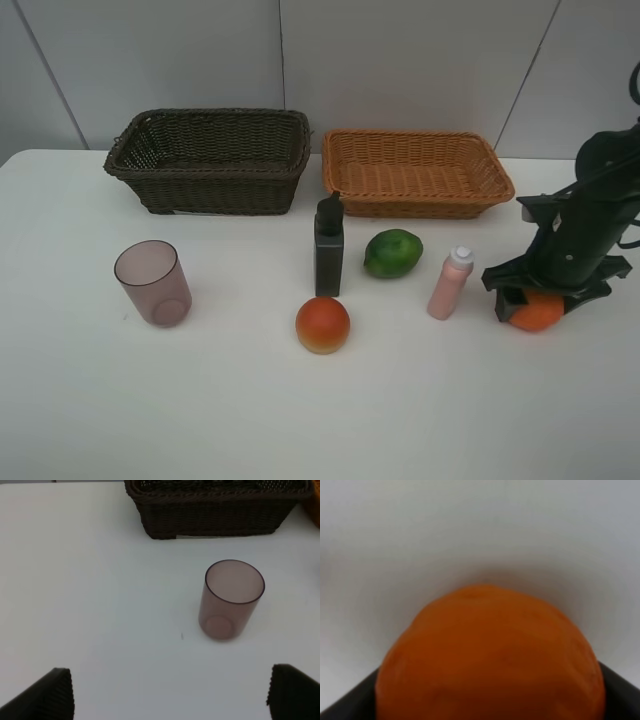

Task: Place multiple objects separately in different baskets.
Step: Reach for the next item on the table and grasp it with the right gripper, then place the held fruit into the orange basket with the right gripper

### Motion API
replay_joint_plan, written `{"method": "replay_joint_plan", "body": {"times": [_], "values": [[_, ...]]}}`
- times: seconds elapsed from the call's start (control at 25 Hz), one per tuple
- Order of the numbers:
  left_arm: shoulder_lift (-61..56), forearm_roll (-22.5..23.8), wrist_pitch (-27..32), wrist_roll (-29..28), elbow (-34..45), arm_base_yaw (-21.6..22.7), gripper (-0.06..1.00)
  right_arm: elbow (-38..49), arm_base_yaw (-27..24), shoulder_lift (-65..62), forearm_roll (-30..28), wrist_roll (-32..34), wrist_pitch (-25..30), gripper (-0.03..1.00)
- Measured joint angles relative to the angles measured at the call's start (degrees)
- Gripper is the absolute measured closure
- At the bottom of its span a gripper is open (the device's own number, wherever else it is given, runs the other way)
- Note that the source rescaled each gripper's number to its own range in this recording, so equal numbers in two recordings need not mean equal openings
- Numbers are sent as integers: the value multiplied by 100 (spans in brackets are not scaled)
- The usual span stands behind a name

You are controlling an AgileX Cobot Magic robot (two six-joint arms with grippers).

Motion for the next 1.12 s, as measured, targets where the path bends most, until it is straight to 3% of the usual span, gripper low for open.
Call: {"method": "replay_joint_plan", "body": {"times": [0.52, 0.68, 1.0, 1.12], "values": [[0, 0, 0, 0, 0, 0, -6, -38, 0, 0, 0, 0, 71, 31], [0, 0, 0, 0, 0, 0, -6, -407, 0, -147, -5, 0, 601, 31], [0, 0, 0, 0, 0, 0, -6, -1662, 0, -710, -21, 0, 2242, 31], [0, 0, 0, 0, 0, 0, -6, -2042, 120, -710, -41, 0, 2563, 31]]}}
